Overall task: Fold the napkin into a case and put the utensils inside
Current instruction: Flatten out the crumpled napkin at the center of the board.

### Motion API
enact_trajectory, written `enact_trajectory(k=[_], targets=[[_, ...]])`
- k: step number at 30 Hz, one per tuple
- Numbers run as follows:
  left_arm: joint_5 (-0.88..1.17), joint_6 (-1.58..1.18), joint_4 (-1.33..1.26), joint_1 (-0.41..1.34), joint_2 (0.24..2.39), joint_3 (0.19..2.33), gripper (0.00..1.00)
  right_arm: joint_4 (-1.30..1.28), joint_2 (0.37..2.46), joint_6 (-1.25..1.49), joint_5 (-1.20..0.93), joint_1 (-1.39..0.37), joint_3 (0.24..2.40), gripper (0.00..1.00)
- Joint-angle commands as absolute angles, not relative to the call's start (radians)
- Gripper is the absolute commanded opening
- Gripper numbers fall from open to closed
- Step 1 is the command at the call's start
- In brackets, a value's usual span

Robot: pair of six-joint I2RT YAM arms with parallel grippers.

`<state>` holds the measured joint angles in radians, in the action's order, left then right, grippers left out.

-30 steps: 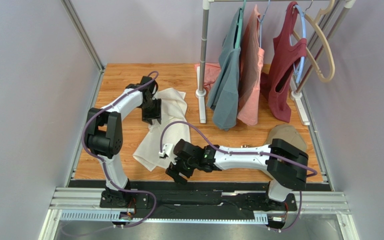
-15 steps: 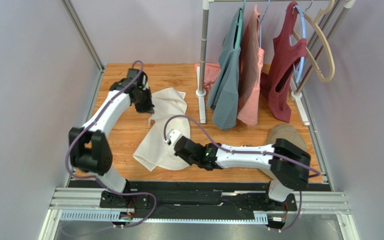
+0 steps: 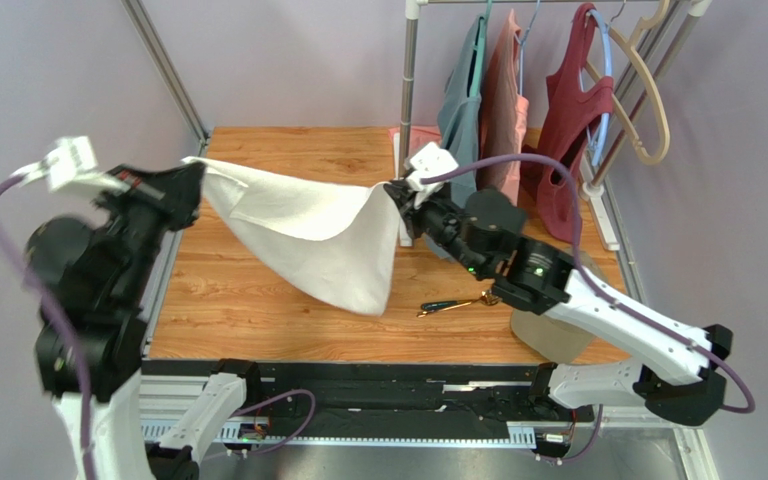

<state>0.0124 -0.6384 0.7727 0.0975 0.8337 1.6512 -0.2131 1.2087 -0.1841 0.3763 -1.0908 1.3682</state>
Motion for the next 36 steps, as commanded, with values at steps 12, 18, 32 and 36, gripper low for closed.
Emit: enact_trajectory(k=[12,18,32,36], targets=[[-0.250,-0.729,0.845,0.094,0.569,1.692,0.00,-0.210,0.980,-0.187,0.139,-1.086,1.427,0.00],[-0.442,-0.693,0.726,0.094,0.698,1.476,0.00,-0.094,1.300,-0.065,-0.087,-0.821,1.505,0.00],[-0.447,-0.773,0.429,-0.153,1.475,1.330,0.09,-0.210,2.314,-0.009,-0.055,-0.603,2.300,0.42],[-0.416,-0.701,0.592,-0.173,1.560,1.517,0.62,-0.305,2.332,0.029,-0.002,-0.607,2.340,0.76]])
